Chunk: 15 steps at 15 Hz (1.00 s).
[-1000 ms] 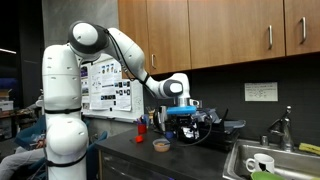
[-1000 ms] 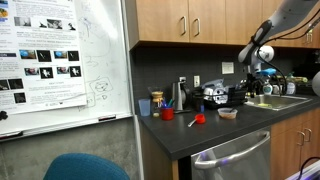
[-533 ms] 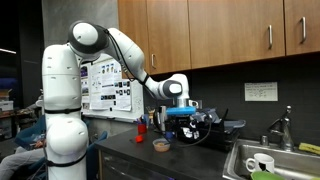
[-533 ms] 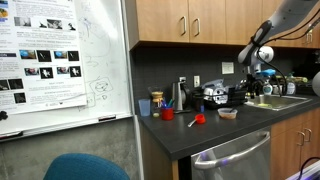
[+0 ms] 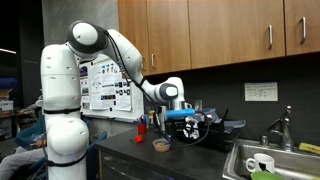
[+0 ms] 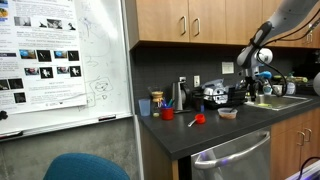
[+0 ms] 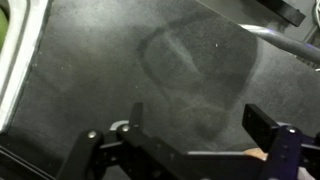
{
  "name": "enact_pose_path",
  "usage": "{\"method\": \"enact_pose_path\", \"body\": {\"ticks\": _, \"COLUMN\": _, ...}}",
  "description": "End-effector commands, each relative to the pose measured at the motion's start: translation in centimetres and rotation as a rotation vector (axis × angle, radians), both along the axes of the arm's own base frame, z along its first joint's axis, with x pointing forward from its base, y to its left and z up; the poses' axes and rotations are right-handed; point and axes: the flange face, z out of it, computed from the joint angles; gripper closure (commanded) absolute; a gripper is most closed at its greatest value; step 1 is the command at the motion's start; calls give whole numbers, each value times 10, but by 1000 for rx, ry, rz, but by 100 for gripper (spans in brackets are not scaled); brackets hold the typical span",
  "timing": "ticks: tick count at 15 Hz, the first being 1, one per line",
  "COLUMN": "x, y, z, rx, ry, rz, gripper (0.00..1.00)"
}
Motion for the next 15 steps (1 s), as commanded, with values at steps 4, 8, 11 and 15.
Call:
{"method": "enact_pose_path", "body": {"ticks": 4, "x": -3, "y": 18, "z": 13, "rx": -43, "ry": -33, "rz": 277, "gripper": 0}}
{"method": "enact_pose_path", "body": {"ticks": 8, "x": 0, "y": 29, "z": 17, "rx": -40, "ry": -50, "rz": 432, "gripper": 0}}
{"method": "enact_pose_path", "body": {"ticks": 11, "x": 1, "y": 38, "z": 18, "rx": -39, "ry": -54, "rz": 540, "gripper": 0}}
{"method": "enact_pose_path", "body": {"ticks": 15, "x": -2, "y": 48, "z": 19, "rx": -24, "ry": -62, "rz": 669, "gripper": 0}}
